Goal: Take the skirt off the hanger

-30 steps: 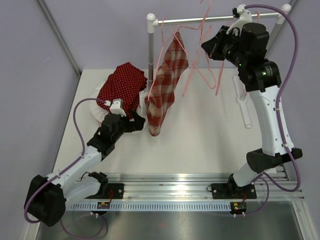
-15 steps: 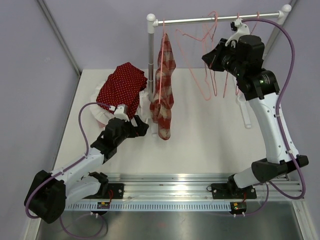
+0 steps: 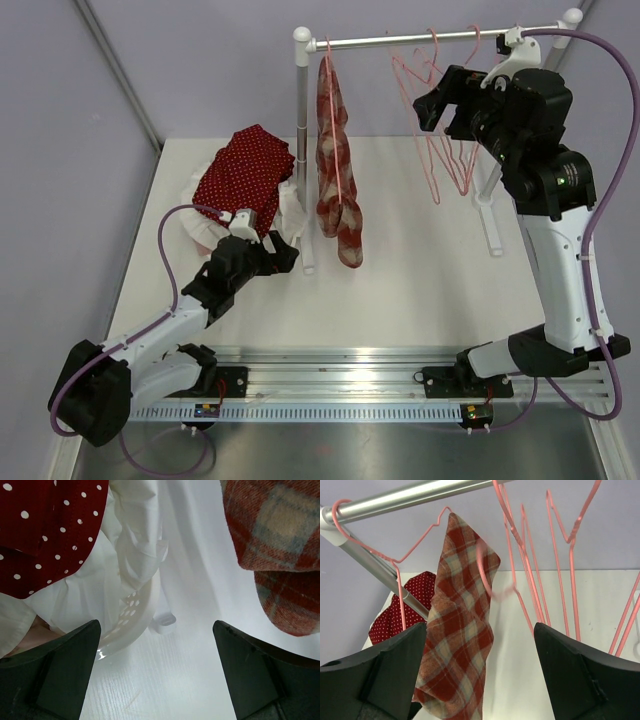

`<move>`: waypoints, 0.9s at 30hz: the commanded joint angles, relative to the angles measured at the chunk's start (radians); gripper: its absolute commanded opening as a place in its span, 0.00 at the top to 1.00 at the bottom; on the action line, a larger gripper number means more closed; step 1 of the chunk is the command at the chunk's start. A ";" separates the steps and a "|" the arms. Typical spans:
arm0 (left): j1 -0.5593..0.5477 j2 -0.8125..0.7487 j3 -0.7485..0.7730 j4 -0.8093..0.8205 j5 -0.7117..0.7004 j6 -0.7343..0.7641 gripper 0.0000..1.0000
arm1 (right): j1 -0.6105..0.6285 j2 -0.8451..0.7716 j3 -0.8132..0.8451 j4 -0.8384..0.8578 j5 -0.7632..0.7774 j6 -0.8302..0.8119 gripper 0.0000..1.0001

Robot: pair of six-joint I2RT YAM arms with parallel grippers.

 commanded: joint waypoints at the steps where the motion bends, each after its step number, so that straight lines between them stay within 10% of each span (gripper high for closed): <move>1: -0.009 0.005 0.045 0.058 0.002 -0.004 0.01 | 0.005 -0.011 0.039 -0.020 0.021 -0.015 0.04; 11: -0.012 -0.001 0.039 0.062 -0.003 -0.003 0.01 | 0.007 0.000 0.119 0.009 -0.150 0.057 0.04; 15: -0.012 -0.003 0.038 0.066 0.000 -0.001 0.01 | 0.024 -0.098 -0.195 0.126 -0.322 0.034 0.09; 27: -0.016 -0.003 0.033 0.079 0.003 0.005 0.01 | 0.048 -0.297 -0.840 0.097 -0.192 -0.048 0.12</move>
